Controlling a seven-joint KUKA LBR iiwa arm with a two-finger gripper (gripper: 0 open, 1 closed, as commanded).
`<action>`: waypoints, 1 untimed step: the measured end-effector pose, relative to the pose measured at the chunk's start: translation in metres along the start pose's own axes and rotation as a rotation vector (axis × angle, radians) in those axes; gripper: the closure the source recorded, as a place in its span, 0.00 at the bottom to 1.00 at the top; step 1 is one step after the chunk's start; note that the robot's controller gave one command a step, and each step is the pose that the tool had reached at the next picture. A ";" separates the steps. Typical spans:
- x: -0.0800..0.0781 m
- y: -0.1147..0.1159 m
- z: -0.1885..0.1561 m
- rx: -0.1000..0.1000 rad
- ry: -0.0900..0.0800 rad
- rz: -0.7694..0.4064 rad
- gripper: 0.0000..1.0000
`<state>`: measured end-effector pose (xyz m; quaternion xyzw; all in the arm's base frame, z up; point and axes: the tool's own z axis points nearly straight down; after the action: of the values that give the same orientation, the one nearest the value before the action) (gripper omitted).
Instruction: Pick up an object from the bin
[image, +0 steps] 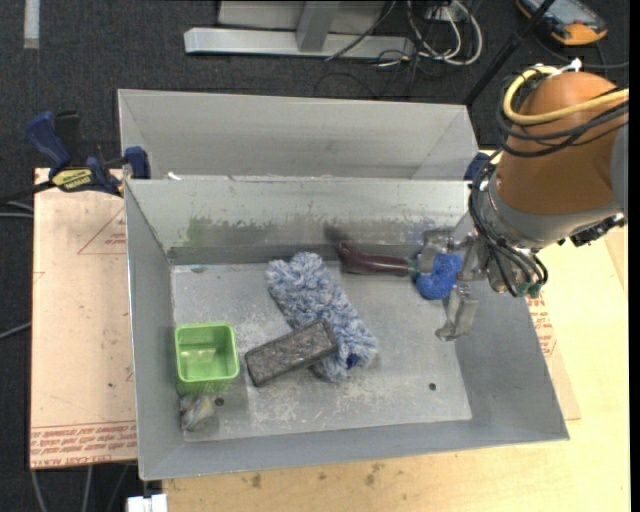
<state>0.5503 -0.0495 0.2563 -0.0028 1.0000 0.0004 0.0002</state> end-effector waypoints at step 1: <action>-0.017 0.028 0.027 0.001 -0.014 -0.040 0.00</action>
Offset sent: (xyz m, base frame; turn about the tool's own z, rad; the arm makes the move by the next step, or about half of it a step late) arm 0.0114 0.0958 -0.1090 -0.0574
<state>0.5676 -0.0216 0.2297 -0.0231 0.9997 -0.0001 0.0071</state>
